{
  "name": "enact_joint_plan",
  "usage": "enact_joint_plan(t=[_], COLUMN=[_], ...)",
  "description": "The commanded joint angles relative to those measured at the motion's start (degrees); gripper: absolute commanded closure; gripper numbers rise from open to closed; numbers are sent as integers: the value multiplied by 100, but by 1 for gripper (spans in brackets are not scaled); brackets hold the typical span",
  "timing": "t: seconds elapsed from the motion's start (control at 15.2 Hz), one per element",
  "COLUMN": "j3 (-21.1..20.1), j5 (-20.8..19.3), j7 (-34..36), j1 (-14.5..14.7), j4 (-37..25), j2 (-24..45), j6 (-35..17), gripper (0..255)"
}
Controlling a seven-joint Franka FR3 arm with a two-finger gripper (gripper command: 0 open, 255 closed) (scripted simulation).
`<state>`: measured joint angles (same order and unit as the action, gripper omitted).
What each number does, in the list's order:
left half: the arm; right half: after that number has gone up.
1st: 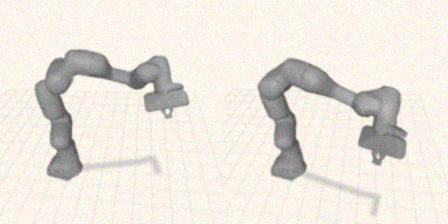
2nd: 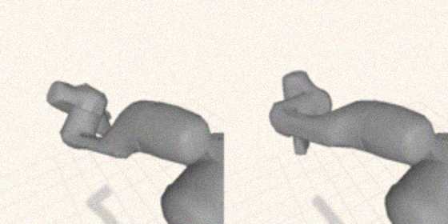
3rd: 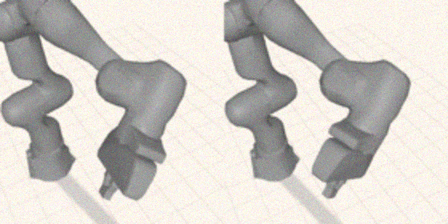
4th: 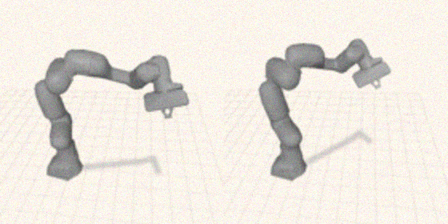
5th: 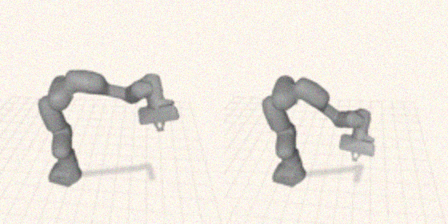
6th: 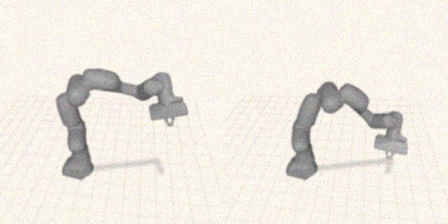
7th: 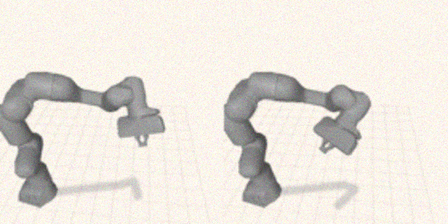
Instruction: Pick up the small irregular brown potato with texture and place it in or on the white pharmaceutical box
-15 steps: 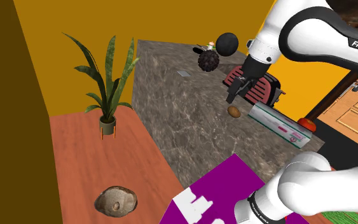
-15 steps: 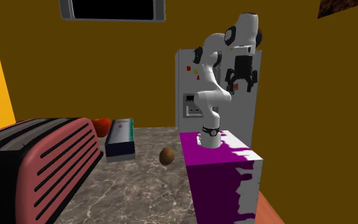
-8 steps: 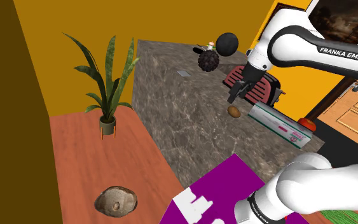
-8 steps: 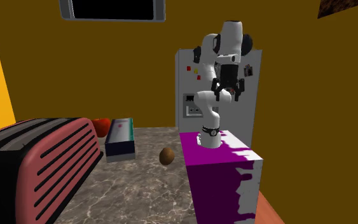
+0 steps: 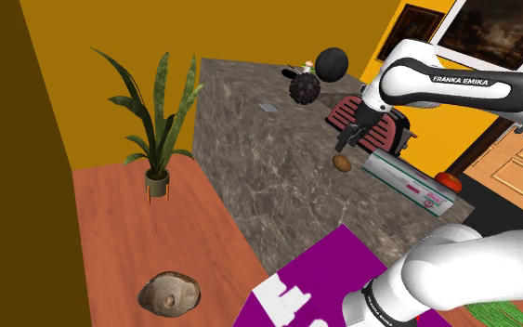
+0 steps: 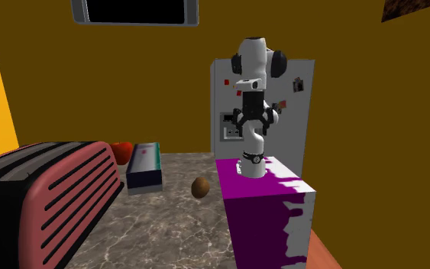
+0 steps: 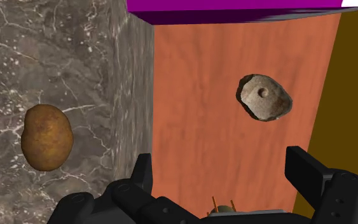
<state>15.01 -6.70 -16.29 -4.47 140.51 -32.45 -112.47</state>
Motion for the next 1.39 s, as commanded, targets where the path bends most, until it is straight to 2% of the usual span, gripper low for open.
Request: enact_joint_plan(t=[0.0, 0.46, 0.86, 1.12, 1.32], j3=[263, 1158, 1802, 1973, 1928], j5=[-4, 375, 1302, 2166, 2291], j7=[-276, -1352, -2551, -3424, -3517], j1=[-41, -44, -37, -255, -297], j4=[-54, -555, -1285, -1941, -1915], j2=[297, 1579, 2948, 3977, 4115], j6=[-261, -1013, -1402, -1435, -1561], gripper=[0, 0, 0, 0, 0])
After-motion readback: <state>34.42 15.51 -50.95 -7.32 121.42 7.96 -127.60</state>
